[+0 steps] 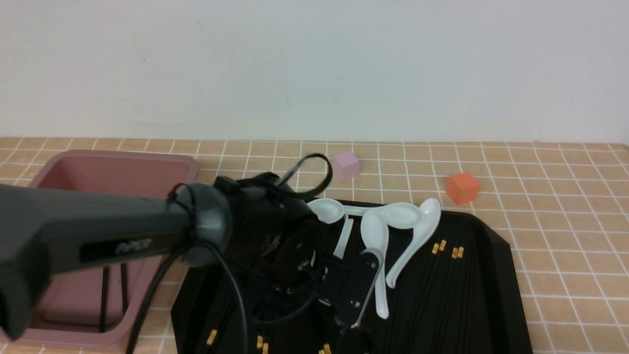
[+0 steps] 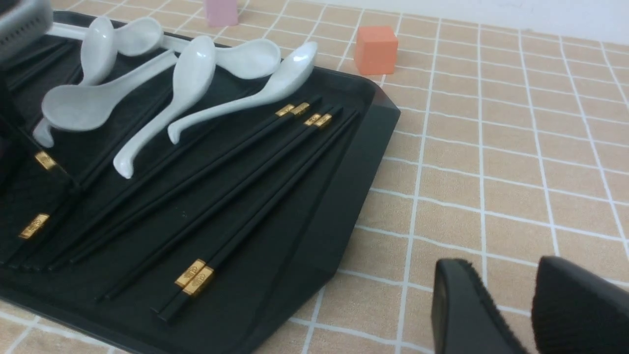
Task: On brown tablecloth take chopsticks from black tray and put them in box.
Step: 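Reach over to the black tray and grasp a pair of chopsticks with the left gripper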
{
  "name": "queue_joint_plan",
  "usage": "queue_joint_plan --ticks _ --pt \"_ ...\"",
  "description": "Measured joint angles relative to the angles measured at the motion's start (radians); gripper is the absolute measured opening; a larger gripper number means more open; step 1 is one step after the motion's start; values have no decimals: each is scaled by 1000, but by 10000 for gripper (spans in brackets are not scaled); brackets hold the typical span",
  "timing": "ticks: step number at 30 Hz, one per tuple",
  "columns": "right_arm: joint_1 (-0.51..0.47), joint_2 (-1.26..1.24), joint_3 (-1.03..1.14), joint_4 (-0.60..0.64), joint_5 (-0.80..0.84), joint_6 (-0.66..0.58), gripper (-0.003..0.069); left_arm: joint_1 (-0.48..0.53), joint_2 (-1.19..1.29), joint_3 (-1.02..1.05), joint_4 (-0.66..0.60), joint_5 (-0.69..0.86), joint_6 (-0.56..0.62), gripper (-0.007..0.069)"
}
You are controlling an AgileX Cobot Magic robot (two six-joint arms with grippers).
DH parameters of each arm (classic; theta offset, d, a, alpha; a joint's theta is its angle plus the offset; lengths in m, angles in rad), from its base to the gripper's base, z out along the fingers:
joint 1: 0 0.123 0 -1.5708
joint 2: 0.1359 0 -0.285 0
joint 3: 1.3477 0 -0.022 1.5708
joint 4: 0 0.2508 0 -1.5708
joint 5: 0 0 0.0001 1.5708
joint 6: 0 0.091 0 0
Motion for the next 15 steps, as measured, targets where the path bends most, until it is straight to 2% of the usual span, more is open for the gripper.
queue_joint_plan --ticks 10,13,15 --pt "0 0 0 0 0 0 240 5 -119 -23 -20 49 -82 37" --pt "0 0 0 0 0 0 240 5 -172 -49 -24 60 -178 37" --pt "0 0 0 0 0 0 240 5 -221 -77 -22 69 -284 37"
